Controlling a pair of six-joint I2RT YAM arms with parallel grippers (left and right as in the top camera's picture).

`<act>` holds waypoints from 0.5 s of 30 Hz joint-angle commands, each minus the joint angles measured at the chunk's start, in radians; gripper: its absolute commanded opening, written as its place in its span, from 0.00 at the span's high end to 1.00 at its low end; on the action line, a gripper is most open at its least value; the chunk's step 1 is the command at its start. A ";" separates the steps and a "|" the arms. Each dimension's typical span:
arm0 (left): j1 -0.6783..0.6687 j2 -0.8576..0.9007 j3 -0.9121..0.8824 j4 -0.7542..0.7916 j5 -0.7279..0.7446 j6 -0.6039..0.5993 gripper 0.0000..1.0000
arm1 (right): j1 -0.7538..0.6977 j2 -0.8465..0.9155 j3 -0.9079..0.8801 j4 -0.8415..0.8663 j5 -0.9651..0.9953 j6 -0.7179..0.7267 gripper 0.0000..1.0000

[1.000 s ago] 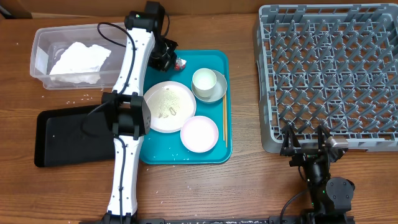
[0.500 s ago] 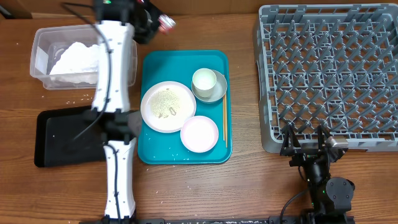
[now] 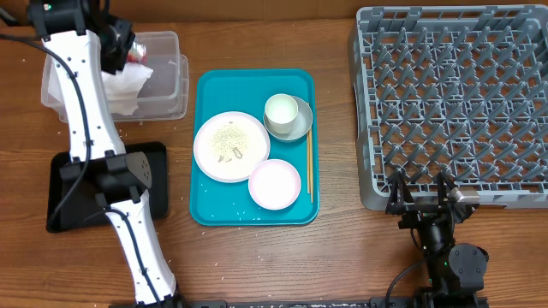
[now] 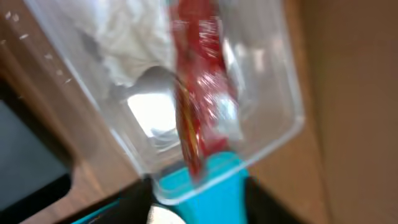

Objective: Sort waste into correct bins and load items into the dishwasher
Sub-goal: 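Carry the red wrapper to the clear bin and release it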

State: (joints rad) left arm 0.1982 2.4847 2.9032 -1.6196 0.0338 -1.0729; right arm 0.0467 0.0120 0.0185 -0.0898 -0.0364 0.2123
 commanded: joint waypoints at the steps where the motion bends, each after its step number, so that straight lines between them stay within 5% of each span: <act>1: 0.011 0.017 -0.025 -0.003 0.097 0.043 0.40 | 0.004 -0.009 -0.010 0.006 0.010 -0.003 0.00; 5: 0.025 0.017 -0.016 0.009 0.197 0.103 0.35 | 0.004 -0.009 -0.010 0.006 0.010 -0.003 0.00; 9: 0.043 0.017 0.005 0.058 0.470 0.290 0.37 | 0.004 -0.009 -0.010 0.006 0.010 -0.003 0.00; 13: 0.039 0.017 0.044 0.133 0.790 0.454 0.53 | 0.004 -0.009 -0.010 0.006 0.010 -0.003 0.00; 15: 0.023 0.017 0.079 0.144 0.889 0.521 0.54 | 0.004 -0.009 -0.010 0.006 0.010 -0.003 0.00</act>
State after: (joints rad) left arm 0.2375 2.5034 2.9093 -1.4902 0.5961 -0.7517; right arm 0.0467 0.0120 0.0185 -0.0902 -0.0364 0.2123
